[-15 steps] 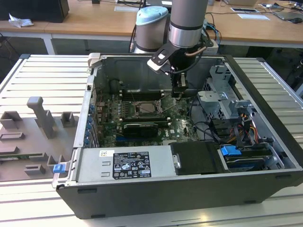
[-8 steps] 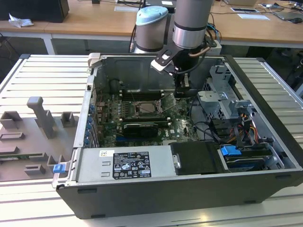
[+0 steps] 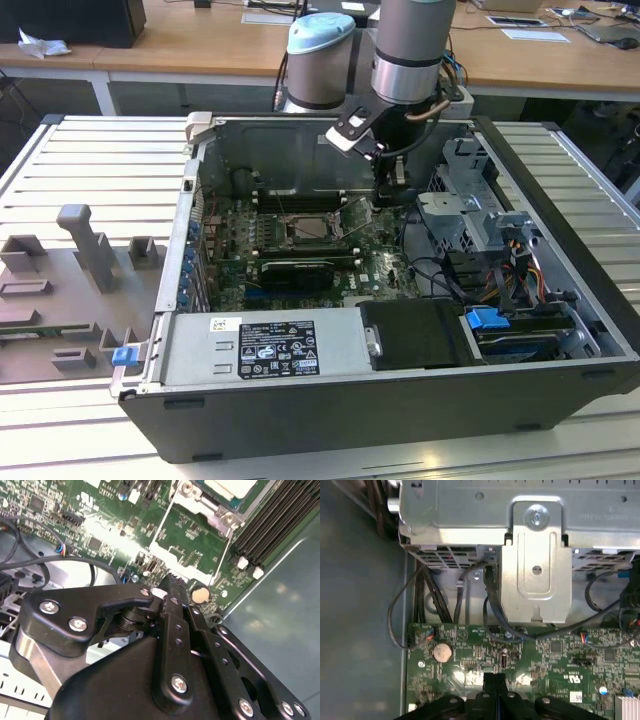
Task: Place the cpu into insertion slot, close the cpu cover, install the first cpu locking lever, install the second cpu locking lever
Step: 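Close the cpu cover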
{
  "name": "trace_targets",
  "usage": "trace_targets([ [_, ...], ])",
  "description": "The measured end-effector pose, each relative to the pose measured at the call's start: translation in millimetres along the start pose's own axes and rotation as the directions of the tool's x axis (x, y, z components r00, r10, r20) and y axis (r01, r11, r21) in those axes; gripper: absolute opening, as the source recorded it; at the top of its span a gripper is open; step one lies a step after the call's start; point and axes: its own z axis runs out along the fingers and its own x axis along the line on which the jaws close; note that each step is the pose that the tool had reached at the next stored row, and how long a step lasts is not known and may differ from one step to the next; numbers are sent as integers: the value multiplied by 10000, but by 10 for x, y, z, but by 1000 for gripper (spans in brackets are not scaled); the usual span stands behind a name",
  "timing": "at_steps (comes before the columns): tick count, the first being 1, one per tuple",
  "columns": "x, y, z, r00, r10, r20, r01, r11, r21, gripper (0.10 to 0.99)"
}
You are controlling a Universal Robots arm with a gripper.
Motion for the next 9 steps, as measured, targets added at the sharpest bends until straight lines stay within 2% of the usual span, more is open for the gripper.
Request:
trace_targets([
  [4, 12, 26, 14, 10000, -19, -1, 19, 10000, 18, 106],
  [9, 21, 38, 74, 10000, -37, -4, 37, 10000, 71, 106],
])
